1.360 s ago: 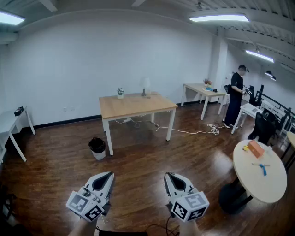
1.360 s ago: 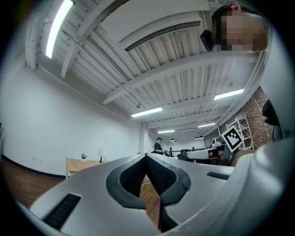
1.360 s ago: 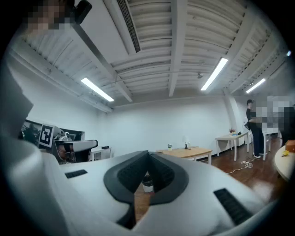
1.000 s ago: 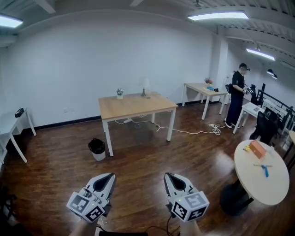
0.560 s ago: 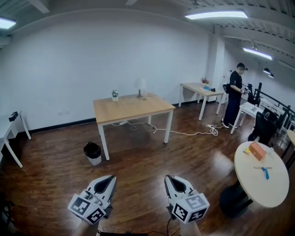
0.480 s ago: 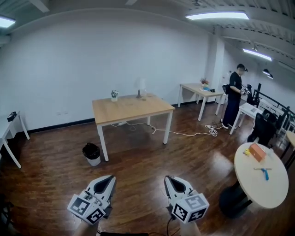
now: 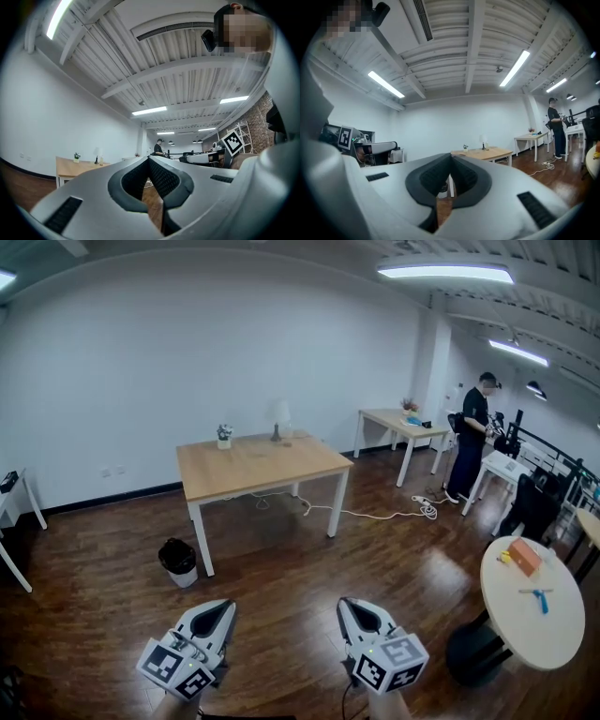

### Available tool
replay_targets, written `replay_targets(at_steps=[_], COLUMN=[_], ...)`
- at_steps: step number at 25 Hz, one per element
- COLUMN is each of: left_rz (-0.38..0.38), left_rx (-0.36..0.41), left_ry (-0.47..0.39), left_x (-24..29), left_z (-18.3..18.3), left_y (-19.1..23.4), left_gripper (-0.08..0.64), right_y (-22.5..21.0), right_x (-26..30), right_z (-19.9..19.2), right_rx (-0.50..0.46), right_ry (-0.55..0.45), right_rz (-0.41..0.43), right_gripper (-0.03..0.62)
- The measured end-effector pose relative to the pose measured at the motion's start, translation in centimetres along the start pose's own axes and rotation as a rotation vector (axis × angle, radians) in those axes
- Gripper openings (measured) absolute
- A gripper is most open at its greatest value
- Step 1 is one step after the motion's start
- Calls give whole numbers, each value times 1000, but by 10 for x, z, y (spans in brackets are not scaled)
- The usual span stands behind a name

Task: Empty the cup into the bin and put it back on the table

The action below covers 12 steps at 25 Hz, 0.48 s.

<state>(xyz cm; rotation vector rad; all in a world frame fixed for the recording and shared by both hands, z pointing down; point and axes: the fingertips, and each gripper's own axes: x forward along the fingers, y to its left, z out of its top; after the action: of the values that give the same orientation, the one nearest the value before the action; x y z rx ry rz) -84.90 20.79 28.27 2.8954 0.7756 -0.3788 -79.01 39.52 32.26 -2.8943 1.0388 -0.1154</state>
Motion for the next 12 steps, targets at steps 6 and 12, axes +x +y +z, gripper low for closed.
replay_targets(at_steps=[6, 12], left_rz=[-21, -23], left_rx=[0, -27], left_ry=[5, 19], left_x=[15, 30], left_z=[-6, -16], left_y=[28, 55], left_gripper=[-9, -9], right_y=[-4, -12], right_x=[35, 65], right_z=[-2, 2], right_rx=[1, -3], right_ry=[7, 18], right_rz=[-1, -9], right_gripper=[2, 2])
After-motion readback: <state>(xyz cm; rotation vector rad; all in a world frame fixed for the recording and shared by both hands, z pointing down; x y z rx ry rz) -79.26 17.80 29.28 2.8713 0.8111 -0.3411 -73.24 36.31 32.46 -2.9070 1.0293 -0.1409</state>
